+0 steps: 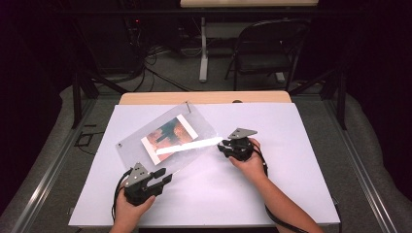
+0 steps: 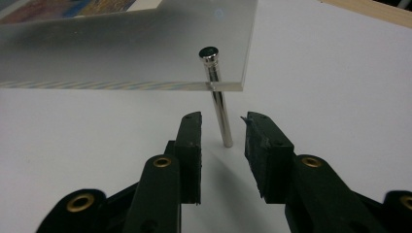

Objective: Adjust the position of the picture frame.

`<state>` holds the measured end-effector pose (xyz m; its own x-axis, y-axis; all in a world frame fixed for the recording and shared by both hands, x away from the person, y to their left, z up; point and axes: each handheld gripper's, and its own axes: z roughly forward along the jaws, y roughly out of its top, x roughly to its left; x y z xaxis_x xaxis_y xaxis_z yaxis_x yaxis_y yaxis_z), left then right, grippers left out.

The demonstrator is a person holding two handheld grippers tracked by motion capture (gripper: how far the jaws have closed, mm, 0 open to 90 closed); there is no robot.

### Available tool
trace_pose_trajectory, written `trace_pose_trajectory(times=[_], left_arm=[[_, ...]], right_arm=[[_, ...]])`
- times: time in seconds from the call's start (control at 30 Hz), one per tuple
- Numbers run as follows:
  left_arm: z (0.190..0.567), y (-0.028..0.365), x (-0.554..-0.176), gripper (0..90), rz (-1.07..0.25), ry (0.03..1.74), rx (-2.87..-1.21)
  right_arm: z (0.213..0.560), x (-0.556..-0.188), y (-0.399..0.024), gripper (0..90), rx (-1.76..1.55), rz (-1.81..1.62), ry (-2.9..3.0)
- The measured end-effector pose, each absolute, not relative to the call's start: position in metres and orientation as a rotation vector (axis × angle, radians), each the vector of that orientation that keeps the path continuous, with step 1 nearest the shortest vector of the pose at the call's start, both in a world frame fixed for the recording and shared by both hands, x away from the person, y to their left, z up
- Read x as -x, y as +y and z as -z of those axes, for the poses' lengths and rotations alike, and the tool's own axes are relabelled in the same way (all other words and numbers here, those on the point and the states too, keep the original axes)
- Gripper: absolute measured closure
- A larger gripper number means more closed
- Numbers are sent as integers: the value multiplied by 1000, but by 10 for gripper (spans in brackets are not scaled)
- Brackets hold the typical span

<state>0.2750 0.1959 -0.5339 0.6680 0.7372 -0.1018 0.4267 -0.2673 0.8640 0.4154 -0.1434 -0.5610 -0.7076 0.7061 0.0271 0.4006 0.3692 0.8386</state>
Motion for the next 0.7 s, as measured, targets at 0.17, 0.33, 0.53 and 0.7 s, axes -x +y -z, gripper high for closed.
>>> trace_pose_trajectory(times=[0.17,0.33,0.53,0.7], left_arm=[[534,196,-275,633,-393,909,-1904],[534,195,-276,632,-389,909,-1907],[536,193,-277,632,-380,908,-1906],[536,192,-277,632,-378,908,-1908]], right_arm=[[564,-422,-136,699,-970,-1252,2293],[566,-425,-131,722,-985,-1269,2285],[566,-426,-125,781,-968,-1243,2282],[566,-428,-126,808,-977,-1252,2280]])
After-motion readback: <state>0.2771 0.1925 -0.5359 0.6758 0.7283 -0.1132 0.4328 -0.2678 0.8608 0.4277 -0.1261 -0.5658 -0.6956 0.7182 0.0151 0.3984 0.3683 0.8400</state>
